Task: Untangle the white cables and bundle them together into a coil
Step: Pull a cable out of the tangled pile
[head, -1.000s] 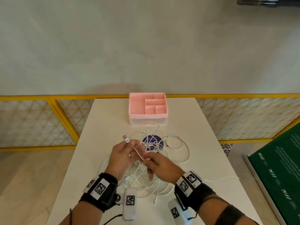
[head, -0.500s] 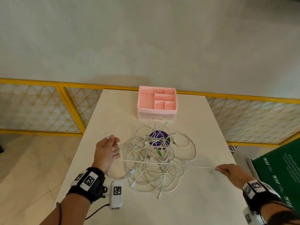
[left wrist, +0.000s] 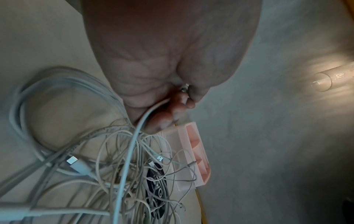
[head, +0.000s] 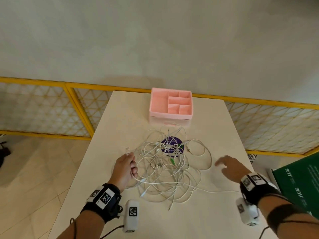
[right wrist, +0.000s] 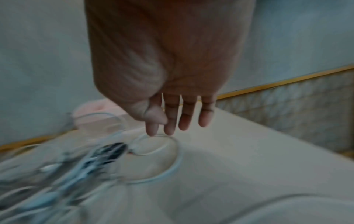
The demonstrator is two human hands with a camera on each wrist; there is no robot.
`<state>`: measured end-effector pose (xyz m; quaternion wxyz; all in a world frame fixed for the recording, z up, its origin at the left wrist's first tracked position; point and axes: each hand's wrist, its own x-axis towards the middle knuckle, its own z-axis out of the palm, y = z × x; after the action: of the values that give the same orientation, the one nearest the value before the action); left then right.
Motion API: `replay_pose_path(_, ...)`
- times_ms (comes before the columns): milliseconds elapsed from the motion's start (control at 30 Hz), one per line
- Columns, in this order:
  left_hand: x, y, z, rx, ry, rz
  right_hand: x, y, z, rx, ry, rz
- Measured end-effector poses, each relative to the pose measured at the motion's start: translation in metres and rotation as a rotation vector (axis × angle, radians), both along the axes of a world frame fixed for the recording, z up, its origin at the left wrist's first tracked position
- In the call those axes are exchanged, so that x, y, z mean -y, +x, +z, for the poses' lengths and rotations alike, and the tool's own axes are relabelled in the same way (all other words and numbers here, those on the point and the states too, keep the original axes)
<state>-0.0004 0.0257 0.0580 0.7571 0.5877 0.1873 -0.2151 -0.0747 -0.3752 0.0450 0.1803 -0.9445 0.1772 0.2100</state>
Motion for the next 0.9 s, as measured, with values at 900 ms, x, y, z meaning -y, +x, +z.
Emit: replay_pose_path(900, -0.022, -0.027, -0.006, 0.044, 0.055, -0.103, -0.180, 0.043, -0.044, 0.268, -0.107, 0.169)
